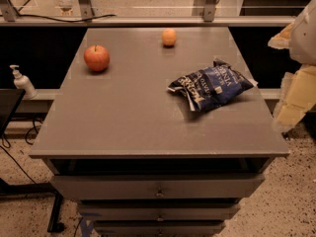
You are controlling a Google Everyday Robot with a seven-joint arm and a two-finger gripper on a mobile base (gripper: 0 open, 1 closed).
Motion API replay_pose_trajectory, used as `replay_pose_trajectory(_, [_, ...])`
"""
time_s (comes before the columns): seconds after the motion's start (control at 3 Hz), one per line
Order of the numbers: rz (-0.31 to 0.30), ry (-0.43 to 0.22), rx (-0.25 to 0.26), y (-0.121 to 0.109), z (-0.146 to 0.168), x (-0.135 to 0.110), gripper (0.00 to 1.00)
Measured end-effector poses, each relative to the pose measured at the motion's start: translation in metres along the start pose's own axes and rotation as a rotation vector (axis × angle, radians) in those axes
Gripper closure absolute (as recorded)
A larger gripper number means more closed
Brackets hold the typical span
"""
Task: Move blue chip bag near apple
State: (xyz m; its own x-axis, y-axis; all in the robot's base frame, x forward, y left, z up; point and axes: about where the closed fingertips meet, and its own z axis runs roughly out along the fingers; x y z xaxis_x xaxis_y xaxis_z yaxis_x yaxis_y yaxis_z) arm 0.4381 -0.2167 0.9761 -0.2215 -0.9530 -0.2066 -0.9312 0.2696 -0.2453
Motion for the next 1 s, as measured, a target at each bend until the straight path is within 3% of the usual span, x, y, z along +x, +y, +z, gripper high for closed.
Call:
replay_pose_trajectory(0.33, [-0.009,-0.016,0.014,-0.004,0.003,-0.002,0.00])
replay_pose_trajectory(1.0, [-0.096,-0.145,0.034,-0.032,0.048,-0.026,0.00])
